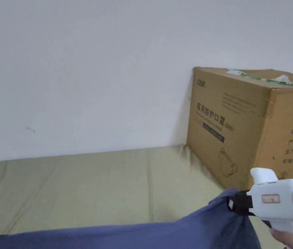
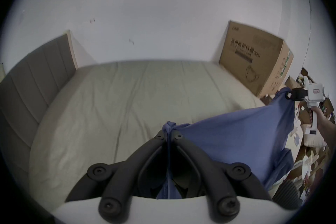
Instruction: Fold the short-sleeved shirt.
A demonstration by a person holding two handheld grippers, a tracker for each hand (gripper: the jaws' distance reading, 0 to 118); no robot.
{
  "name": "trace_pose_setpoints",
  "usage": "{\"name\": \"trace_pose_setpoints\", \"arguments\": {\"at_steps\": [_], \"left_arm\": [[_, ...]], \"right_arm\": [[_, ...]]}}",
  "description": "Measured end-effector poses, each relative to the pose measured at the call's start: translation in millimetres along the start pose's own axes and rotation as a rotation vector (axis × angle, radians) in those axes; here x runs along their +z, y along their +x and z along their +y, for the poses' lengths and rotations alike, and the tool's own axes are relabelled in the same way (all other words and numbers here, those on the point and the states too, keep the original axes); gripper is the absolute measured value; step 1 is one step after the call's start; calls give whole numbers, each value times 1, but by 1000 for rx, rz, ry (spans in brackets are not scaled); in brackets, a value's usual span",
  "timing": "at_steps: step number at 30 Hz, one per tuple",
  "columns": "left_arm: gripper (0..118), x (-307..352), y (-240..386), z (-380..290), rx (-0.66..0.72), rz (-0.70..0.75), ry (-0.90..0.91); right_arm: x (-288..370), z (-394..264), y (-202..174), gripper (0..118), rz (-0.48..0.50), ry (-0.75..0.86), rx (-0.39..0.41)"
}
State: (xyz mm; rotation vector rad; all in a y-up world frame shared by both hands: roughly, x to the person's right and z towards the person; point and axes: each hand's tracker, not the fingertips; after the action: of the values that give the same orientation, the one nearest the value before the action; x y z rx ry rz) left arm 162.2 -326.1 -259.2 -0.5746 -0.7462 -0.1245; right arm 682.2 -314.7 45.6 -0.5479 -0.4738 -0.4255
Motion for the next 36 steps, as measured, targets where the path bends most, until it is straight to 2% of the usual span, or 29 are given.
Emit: {"name": "trace_pose_setpoints", "arguments": {"at_steps": [3, 7, 14, 20, 26, 29, 36], "left_arm": [[1, 38, -1, 34, 2, 9, 74], [1, 81, -6, 80, 8, 9, 164], [1, 111, -28, 156, 21, 44, 239], [1, 98, -40, 206, 66, 69, 284], [1, 53, -57, 259, 118, 86, 322], [1, 30, -61, 288, 101, 114, 348], [1, -18, -53, 323, 69, 161, 401]], "right_arm": [[47, 36, -20, 1, 30, 67, 16], [103, 83, -60, 1, 6, 193, 138], [138, 154, -117, 1, 21, 299, 155], [112, 223, -151, 1, -25, 348, 210], [75, 292, -178, 1, -81, 407, 247], [60, 318, -187, 1, -91, 459, 262], [16, 338, -194, 1, -170, 512, 268]]}}
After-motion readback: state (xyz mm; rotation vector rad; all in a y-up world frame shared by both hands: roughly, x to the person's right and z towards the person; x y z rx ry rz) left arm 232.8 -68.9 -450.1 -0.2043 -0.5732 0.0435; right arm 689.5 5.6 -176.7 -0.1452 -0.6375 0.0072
